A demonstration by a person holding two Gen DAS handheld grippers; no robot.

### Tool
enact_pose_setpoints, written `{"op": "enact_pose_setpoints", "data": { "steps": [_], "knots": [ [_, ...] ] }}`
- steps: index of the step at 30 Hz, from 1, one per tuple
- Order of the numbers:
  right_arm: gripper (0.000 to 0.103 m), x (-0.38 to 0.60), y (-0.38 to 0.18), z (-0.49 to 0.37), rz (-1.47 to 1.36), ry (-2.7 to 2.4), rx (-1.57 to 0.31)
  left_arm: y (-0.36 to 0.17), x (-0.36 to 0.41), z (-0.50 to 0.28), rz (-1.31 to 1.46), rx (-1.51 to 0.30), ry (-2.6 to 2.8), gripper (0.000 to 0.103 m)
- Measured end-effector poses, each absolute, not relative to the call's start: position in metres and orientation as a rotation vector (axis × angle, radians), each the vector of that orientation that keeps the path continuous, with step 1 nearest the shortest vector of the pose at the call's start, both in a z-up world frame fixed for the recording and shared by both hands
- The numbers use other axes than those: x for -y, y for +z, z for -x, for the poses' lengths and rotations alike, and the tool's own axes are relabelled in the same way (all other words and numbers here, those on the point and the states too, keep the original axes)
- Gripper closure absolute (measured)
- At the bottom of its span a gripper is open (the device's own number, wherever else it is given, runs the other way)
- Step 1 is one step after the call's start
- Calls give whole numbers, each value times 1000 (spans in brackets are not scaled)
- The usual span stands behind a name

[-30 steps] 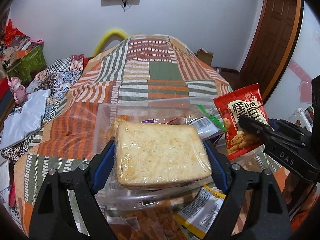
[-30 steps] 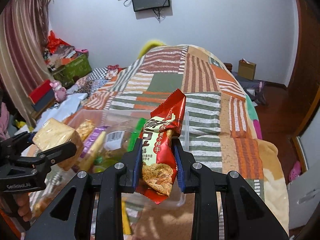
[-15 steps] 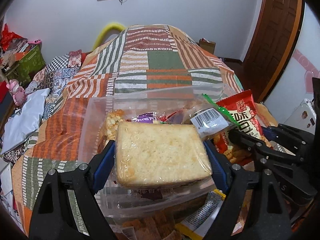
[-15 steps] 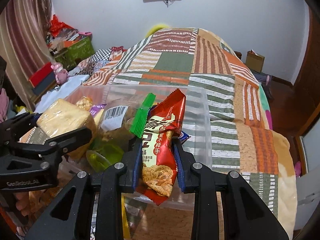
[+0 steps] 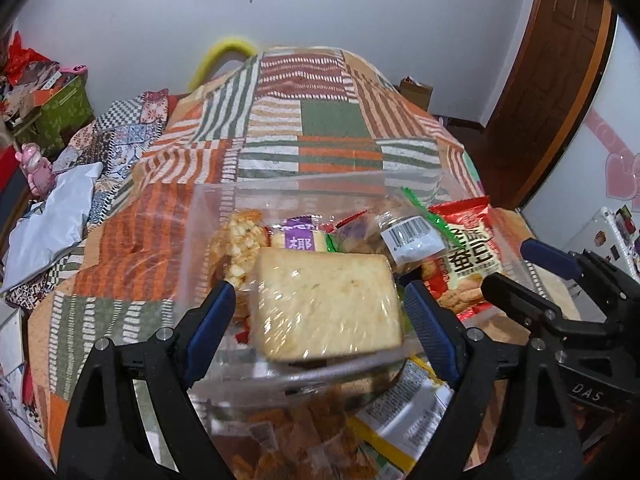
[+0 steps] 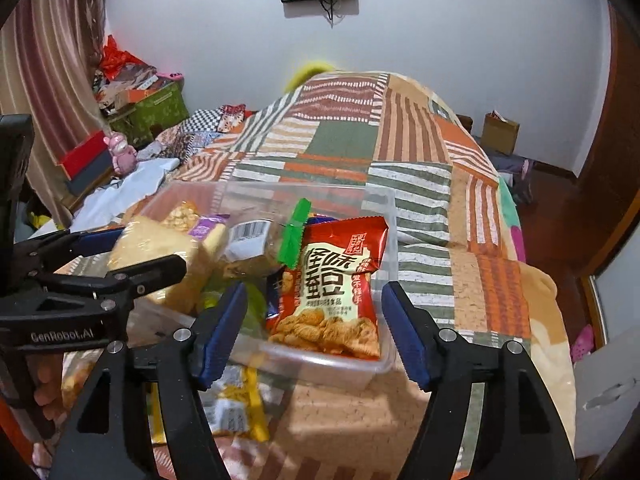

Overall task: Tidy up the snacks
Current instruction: 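Lower the red peanut bag and bread pack into the clear box, release both, then grasp the yellow-white chip bag with the right tool while the left grasps the orange snack bag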

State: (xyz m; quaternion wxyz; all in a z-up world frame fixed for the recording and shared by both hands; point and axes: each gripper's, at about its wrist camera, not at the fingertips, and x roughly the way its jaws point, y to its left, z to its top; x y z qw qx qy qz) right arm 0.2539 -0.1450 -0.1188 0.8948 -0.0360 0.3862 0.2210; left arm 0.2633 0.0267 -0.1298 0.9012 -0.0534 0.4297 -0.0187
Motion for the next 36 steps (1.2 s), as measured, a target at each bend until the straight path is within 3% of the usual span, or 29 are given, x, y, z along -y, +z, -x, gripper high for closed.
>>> {"op": "enact_pose_setpoints", "data": {
  "steps": [14,25,36],
  "knots": [
    [28,138,-99,-208,62,513,-765,-105,-53,-193,114,-847,3,15],
    [28,125,-129,-182,70,542,-851,-141,-77,-158,165,-935,6,15],
    [28,126,-171,-183,55,541,-971,-172,-47,-188,156,-1000,-59,15]
  ]
}}
